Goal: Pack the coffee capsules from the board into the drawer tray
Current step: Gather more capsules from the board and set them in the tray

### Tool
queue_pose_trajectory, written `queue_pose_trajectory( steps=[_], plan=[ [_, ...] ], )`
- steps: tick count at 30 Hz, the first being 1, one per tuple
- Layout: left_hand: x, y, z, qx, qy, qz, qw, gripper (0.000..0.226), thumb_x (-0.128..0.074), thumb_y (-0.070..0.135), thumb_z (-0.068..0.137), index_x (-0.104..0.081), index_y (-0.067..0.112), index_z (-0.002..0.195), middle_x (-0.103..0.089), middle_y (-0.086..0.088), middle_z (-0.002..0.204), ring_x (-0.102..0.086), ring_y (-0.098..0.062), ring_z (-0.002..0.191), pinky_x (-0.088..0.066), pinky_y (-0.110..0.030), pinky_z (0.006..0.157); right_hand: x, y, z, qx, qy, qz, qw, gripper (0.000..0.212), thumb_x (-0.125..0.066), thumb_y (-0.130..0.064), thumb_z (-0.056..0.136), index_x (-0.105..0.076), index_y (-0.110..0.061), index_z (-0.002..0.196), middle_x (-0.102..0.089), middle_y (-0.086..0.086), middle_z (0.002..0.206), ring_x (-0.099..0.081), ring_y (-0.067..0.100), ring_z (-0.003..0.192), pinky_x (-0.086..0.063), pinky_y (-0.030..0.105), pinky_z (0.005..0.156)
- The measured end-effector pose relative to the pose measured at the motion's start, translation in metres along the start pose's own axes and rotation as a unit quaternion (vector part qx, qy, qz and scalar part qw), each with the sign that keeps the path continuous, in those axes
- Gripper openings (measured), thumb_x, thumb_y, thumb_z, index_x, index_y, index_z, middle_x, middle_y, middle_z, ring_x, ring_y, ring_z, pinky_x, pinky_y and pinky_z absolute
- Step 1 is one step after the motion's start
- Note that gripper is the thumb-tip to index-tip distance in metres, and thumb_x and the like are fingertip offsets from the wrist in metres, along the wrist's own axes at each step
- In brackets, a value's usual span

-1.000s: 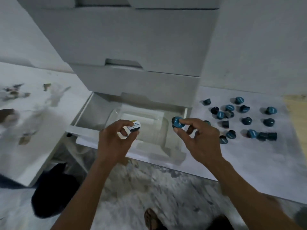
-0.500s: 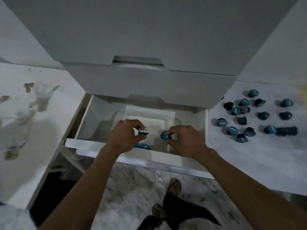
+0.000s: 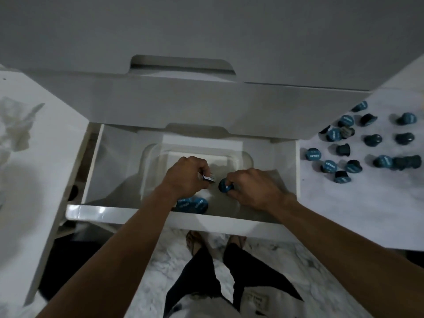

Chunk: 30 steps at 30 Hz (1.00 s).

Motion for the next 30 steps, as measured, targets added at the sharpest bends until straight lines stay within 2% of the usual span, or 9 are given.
queue_pose_trajectory(
  steps=[3,7,14,17,20,26,30],
  plan=[
    [-0.003,0.003,0.004,-0.006,-0.011,-0.027,1.000,0.021,-0.086,0.020,0.067,-0.067,0.024,0.074,-0.065,0.013,0.076,-0.057,-0.004,0.066,-0.056,-0.035,0.071,0.000,0.002,0.000,-0.002,0.004,0.010,1.000,0.019,-0.063,-0.033,0.090,-0.062,-0.024,0.106,-0.070,0.000,0.108,-0.063,0.024,0.093,-0.052,0.038,0.076],
    [-0.006,0.004,0.003,-0.013,-0.030,-0.021,0.999,0.020,-0.087,0.015,0.066,-0.068,0.019,0.071,-0.055,0.018,0.063,-0.055,-0.007,0.065,-0.057,-0.036,0.075,0.002,0.005,-0.002,-0.013,0.002,0.022,1.000,0.019,-0.067,-0.034,0.086,-0.064,-0.026,0.103,-0.071,-0.001,0.106,-0.064,0.023,0.092,-0.052,0.036,0.075],
    [-0.009,-0.001,0.002,-0.005,-0.045,-0.020,0.999,0.022,-0.086,0.016,0.068,-0.066,0.021,0.075,-0.061,0.014,0.077,-0.062,-0.017,0.080,-0.058,-0.037,0.074,0.003,0.006,-0.004,-0.024,-0.007,0.035,0.999,0.023,-0.070,-0.037,0.083,-0.064,-0.027,0.102,-0.070,-0.002,0.104,-0.063,0.020,0.092,-0.050,0.032,0.073],
    [-0.008,0.000,0.002,-0.002,-0.039,-0.032,0.999,0.022,-0.086,0.018,0.070,-0.064,0.021,0.075,-0.064,0.009,0.084,-0.062,-0.013,0.075,-0.058,-0.034,0.072,0.003,0.006,-0.004,-0.026,-0.011,0.037,0.999,0.023,-0.069,-0.037,0.084,-0.065,-0.027,0.104,-0.070,-0.002,0.105,-0.063,0.020,0.093,-0.052,0.034,0.076],
    [-0.009,0.003,0.004,-0.015,-0.040,-0.042,0.998,0.026,-0.085,0.024,0.070,-0.060,0.027,0.077,-0.064,0.010,0.089,-0.061,-0.011,0.069,-0.057,-0.038,0.074,0.006,0.006,-0.005,-0.034,0.004,0.053,0.998,0.026,-0.069,-0.039,0.084,-0.065,-0.028,0.108,-0.070,-0.002,0.105,-0.064,0.020,0.092,-0.054,0.038,0.078],
    [-0.013,0.010,0.011,-0.033,-0.061,-0.005,0.998,0.026,-0.073,0.035,0.084,-0.062,0.030,0.107,-0.066,0.008,0.100,-0.062,-0.013,0.086,-0.055,-0.038,0.082,0.002,0.004,-0.002,-0.036,-0.009,0.030,0.999,0.027,-0.059,-0.036,0.092,-0.063,-0.030,0.118,-0.070,0.002,0.108,-0.065,0.021,0.090,-0.055,0.038,0.080],
    [-0.019,0.009,0.011,-0.044,-0.111,0.040,0.992,0.018,-0.073,0.036,0.084,-0.070,0.026,0.099,-0.069,0.005,0.100,-0.064,-0.013,0.085,-0.057,-0.038,0.080,-0.002,0.003,-0.002,-0.036,-0.036,0.014,0.999,0.022,-0.054,-0.033,0.092,-0.066,-0.029,0.111,-0.071,0.004,0.104,-0.064,0.024,0.088,-0.054,0.037,0.076]
  ],
)
Point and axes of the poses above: each hand's wrist, its own z-axis towards the middle knuckle, its own x-axis out of the back of the hand, y = z × x, the point moved 5 cm from there along z, towards the middle knuckle
